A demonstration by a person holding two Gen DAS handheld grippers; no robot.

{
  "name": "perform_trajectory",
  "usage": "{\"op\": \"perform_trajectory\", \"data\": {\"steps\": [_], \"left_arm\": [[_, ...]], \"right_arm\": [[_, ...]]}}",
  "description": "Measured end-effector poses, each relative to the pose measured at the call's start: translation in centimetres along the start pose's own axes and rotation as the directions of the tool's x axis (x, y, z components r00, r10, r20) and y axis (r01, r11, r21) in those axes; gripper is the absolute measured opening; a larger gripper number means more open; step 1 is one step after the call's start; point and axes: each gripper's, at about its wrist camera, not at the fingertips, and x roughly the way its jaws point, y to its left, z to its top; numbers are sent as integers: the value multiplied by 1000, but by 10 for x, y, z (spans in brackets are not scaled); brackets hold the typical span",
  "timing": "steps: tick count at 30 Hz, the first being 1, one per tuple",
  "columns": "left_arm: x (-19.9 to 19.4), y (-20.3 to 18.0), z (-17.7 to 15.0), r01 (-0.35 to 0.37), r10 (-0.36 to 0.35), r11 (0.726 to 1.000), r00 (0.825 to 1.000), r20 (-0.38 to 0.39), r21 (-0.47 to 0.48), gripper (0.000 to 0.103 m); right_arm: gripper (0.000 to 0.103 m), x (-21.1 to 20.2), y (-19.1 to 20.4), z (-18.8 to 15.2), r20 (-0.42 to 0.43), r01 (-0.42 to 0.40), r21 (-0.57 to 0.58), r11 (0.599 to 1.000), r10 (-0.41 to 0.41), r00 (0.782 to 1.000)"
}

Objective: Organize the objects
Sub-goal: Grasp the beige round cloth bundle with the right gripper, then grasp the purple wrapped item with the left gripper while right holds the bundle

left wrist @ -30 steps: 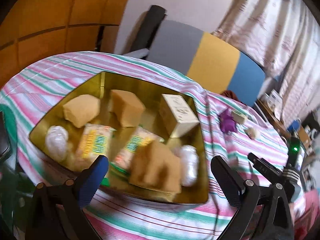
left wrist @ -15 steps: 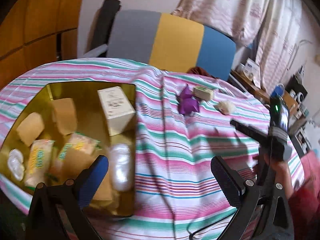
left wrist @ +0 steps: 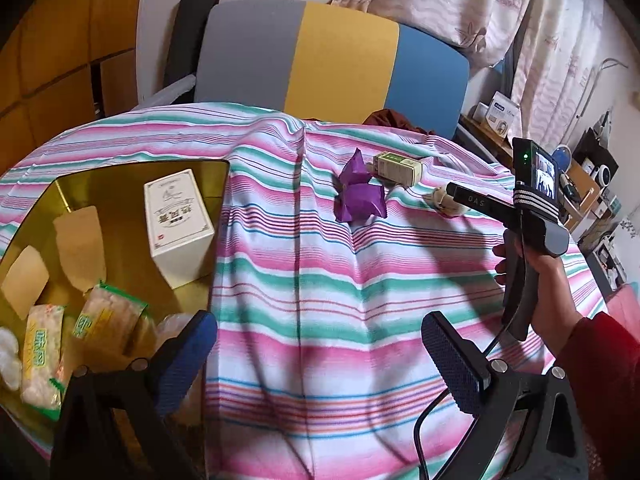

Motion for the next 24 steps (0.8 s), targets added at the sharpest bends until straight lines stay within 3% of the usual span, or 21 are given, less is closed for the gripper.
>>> {"op": "perform_trajectory", "data": {"steps": [4, 7, 10, 15, 18, 24], "left_arm": [[10, -5, 11, -5, 5, 1000, 1000, -1, 0, 103], [16, -7, 15, -5, 5, 1000, 1000, -2, -12, 103], [23, -9, 18, 4, -4, 999, 1000, -12, -35, 103], [32, -16, 20, -19, 19, 1000, 1000, -8, -24, 103], [41, -19, 29, -22, 21, 999, 1000, -12, -49, 103], [77, -27, 55, -51, 47, 995, 998, -46, -87, 103]], "right_arm": [[84, 10, 2, 1, -11, -70, -24, 997, 70, 998], [84, 17, 8, 1, -28, -59, -56, 997, 57, 998], [74, 21, 9, 0, -32, -26, -63, 998, 24, 999], [69, 18, 2, -1, -17, -34, -27, 999, 33, 999], [59, 11, 5, -2, 22, -6, -43, 999, 7, 1000], [56, -4, 9, -9, 21, -28, -44, 999, 29, 999]]}}
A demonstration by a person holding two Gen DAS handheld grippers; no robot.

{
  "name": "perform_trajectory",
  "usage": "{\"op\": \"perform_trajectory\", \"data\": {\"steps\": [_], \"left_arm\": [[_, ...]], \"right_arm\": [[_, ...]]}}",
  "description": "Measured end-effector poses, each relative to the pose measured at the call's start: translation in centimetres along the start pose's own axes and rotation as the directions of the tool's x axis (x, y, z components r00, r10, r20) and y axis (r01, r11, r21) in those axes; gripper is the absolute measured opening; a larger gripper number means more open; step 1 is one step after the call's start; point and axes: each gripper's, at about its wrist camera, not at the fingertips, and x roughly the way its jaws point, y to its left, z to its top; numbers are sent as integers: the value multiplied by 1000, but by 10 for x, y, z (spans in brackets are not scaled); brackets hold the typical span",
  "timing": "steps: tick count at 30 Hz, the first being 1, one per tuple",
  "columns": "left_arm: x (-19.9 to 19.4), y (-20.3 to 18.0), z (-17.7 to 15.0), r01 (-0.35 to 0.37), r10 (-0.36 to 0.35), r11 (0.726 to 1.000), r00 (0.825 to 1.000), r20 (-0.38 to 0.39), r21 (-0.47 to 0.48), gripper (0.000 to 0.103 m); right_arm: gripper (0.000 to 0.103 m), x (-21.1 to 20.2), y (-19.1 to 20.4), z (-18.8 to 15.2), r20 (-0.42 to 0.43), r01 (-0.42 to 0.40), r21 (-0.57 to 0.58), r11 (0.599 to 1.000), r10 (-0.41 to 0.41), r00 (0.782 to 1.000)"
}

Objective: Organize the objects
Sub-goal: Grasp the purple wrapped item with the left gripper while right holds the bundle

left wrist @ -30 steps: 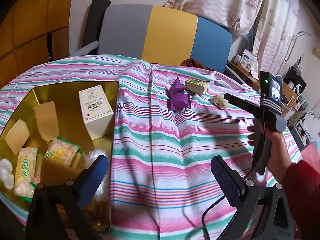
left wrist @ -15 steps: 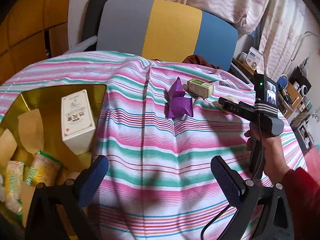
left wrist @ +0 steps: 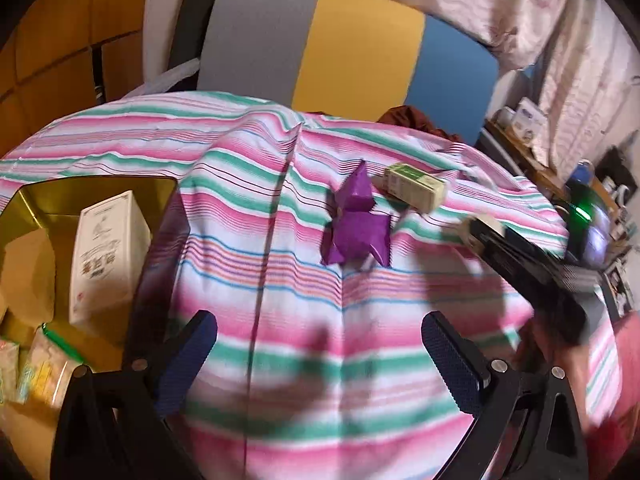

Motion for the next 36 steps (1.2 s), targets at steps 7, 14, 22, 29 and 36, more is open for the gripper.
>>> {"op": "perform_trajectory", "data": {"steps": [7, 14, 22, 29, 36], "left_arm": [[42, -24, 27, -36, 35, 997, 999, 17, 61, 103], [74, -30, 36, -16, 15, 995, 1000, 14, 94, 98], [85, -21, 31, 27, -33, 995, 997, 66, 96, 54], [72, -29, 14, 4, -16, 992, 995, 100, 125, 47], [55, -11, 1, -11, 3, 998, 991, 134, 57, 47]], "right_arm": [[56, -12, -13, -11, 21, -26, 92, 995, 24, 999], [57, -10, -5, -13, 23, 7, 54, 999, -8, 1000], [57, -9, -5, -15, 27, 6, 56, 998, -8, 1000], [57, -8, -4, -15, 31, 15, 50, 999, -16, 999], [57, -10, -2, -14, 41, 37, 41, 998, -39, 998]]}}
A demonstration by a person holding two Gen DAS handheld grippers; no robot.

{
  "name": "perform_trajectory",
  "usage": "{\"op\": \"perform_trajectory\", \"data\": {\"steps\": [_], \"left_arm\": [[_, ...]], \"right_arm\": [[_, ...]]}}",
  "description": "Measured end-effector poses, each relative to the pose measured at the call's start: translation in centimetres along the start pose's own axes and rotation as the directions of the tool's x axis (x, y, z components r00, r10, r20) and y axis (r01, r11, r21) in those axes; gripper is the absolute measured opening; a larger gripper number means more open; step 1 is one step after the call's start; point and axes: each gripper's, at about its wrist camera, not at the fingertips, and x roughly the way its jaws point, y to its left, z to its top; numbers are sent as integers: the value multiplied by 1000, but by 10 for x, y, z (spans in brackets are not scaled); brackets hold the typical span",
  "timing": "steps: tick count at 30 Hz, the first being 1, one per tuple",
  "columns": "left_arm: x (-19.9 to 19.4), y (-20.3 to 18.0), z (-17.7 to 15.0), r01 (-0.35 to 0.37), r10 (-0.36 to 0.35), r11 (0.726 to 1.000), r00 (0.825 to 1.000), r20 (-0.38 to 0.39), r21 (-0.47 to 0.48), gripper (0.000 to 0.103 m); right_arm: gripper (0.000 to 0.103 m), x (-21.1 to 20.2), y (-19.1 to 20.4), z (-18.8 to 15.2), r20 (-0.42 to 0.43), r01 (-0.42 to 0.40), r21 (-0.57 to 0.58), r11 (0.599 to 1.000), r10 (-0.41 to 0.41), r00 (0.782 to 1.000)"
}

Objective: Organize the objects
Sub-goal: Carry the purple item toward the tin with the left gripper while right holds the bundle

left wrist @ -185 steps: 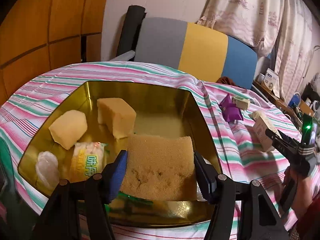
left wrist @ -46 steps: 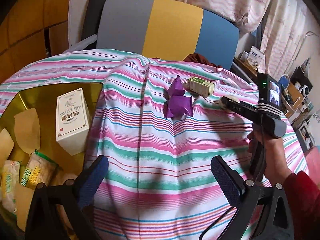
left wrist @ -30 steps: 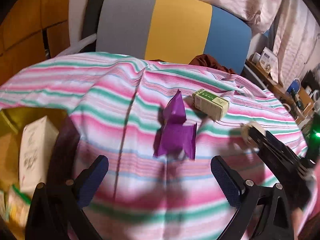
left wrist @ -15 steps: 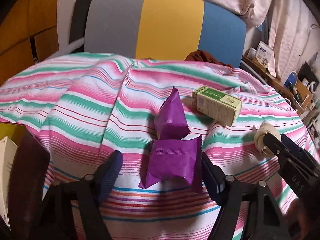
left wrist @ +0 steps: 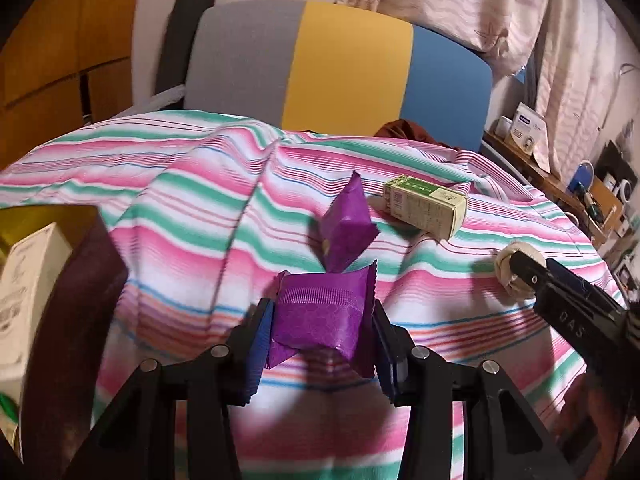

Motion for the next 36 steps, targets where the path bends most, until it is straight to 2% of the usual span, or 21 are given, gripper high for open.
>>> {"op": "perform_trajectory", "data": {"steps": [5, 13, 18, 21, 25, 28, 31, 36], "left_arm": [[-16, 0, -9, 1, -2, 1000, 999, 42, 6, 47], [-40, -11, -24, 12, -21, 996, 995, 100, 88, 47], [-56, -9, -33, 9, -22, 995, 991, 130, 96, 47], [-73, -5, -38, 1, -14, 997, 987, 161, 82, 47], [-103, -5, -46, 31, -55, 992, 977, 205, 120, 47], [-121, 2, -51, 49, -75, 991, 974, 213, 124, 47], [-135, 17, -53, 56, -73, 994, 976, 205, 89, 47], [-159, 42, -49, 26, -41, 997, 971, 234, 67, 47]], "right_arm": [[57, -8, 0, -1, 30, 20, 5, 1000, -20, 999], [57, -26, 8, -8, 57, 20, -4, 1000, -20, 998], [57, -38, 15, -14, 74, 19, -22, 1000, -17, 997], [57, -44, 20, -17, 88, 18, -36, 999, -15, 996], [57, -42, 24, -17, 76, 28, -52, 998, -24, 997], [57, -41, 26, -17, 71, 34, -61, 998, -30, 997], [57, -43, 28, -19, 77, 41, -68, 997, -35, 996], [57, -43, 32, -19, 78, 47, -86, 995, -40, 996]]}}
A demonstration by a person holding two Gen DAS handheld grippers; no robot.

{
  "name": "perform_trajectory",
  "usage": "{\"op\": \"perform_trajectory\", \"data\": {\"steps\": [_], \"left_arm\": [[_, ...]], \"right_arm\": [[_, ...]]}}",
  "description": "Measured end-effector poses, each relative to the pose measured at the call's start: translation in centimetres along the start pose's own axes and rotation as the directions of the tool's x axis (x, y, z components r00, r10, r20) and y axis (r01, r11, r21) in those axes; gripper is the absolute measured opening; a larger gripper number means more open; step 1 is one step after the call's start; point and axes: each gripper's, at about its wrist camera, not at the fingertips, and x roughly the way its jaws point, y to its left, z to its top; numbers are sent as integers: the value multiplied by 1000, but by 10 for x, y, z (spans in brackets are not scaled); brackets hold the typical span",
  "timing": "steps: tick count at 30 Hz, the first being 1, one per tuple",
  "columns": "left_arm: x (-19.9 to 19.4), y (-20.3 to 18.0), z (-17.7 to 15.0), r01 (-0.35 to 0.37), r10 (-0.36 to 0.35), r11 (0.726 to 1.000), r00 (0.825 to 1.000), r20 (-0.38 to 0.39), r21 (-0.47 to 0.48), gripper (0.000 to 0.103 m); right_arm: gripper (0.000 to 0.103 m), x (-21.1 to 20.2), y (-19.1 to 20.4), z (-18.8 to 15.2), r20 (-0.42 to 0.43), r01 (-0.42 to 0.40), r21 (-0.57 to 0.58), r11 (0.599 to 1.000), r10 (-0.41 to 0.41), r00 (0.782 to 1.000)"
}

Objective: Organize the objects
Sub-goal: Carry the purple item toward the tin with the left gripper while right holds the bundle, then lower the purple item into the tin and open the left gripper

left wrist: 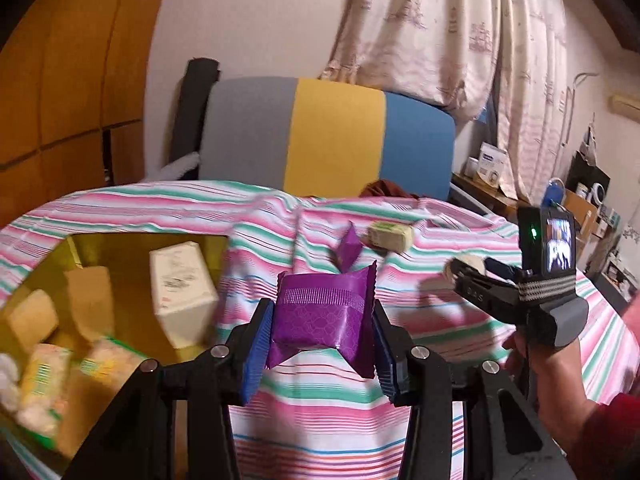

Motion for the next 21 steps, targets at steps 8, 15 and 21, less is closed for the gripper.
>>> {"op": "perform_trajectory", "data": {"steps": [8, 15, 21], "left_arm": [[-12, 71, 11, -109, 102, 987, 993, -64, -117, 47], [8, 115, 16, -153, 130, 980, 976, -174, -128, 48], [1, 135, 11, -157, 123, 964, 978, -166, -212, 66]], "right_arm": [[57, -11, 10, -3, 11, -23, -41, 999, 24, 1000], [57, -12, 7, -5, -8, -23, -19, 1000, 23, 1000], [57, -12, 11, -7, -21, -13, -32, 999, 13, 1000]]}}
